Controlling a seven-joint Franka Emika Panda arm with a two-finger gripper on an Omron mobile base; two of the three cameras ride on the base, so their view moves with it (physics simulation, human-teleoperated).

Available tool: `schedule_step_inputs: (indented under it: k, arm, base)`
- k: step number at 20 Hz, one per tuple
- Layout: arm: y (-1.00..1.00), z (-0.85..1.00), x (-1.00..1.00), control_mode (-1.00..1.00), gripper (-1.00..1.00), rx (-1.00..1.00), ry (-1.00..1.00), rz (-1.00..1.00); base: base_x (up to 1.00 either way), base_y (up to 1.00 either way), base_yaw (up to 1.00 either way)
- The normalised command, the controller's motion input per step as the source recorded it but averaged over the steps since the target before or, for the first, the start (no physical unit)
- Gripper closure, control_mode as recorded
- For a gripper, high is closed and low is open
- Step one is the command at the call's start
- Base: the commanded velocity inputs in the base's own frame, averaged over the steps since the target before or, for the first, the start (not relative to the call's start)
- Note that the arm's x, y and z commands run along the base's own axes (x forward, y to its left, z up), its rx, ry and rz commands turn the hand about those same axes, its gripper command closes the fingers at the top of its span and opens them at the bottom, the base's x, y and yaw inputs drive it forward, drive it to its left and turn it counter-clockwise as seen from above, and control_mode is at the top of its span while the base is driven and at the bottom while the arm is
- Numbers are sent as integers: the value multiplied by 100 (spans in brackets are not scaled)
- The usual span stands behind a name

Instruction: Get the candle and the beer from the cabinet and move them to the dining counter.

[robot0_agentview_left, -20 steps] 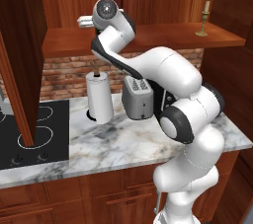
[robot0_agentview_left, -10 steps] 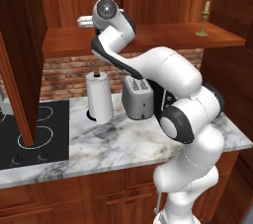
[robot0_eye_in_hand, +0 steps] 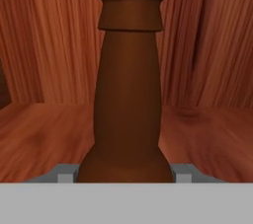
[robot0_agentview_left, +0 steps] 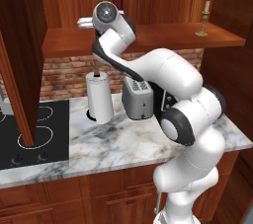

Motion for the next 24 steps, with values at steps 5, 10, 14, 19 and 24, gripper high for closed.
schedule_step_inputs:
  k: [5,10,14,19,24]
  arm:
    - [6,-25,-30,-100,100,0,-8,1]
    - [1,-2,-67,-100,100,0,-8,9]
    - [0,7,-83,-100,100,-2,-3,13]
    - [0,19,-89,-100,100,-6,0,15]
    - [-13,27,-99,-100,100,-5,0,21]
  base:
    - [0,0,0]
    - [0,0,0]
    - [0,0,0]
    - [0,0,0]
    - [0,0,0]
